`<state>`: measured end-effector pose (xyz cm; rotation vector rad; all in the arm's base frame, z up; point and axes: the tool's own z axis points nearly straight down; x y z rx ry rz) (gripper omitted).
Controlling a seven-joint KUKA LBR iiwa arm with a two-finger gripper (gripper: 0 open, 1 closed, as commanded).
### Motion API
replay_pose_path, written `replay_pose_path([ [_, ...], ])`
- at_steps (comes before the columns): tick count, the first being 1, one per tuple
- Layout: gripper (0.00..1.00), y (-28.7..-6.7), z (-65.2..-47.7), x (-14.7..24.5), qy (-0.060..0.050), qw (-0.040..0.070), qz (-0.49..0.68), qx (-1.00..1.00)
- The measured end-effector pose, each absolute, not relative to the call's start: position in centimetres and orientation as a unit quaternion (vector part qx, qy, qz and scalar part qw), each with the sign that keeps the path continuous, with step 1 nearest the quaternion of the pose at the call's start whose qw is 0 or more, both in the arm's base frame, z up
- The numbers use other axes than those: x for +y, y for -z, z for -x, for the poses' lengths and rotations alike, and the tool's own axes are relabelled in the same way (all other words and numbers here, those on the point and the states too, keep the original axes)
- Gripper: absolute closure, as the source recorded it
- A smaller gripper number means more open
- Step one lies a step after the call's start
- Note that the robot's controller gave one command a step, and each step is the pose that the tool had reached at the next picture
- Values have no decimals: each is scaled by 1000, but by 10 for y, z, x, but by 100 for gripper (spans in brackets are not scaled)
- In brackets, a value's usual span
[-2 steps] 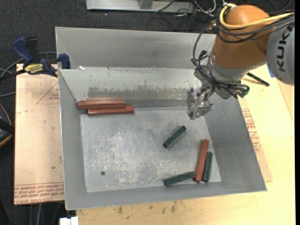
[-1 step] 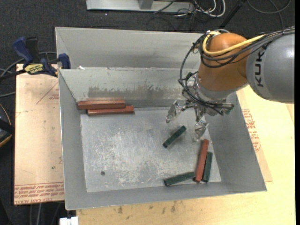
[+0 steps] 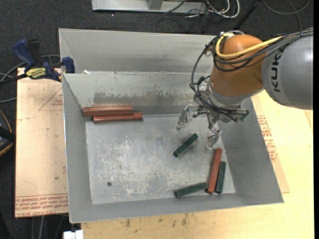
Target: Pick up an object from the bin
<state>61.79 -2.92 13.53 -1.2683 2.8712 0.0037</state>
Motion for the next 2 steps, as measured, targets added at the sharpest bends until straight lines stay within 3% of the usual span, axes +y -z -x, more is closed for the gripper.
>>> replay_pose_path([
  [1,100,-78,-611,-16,1,4,460,888],
  [2,100,-78,-611,-16,1,4,460,888],
])
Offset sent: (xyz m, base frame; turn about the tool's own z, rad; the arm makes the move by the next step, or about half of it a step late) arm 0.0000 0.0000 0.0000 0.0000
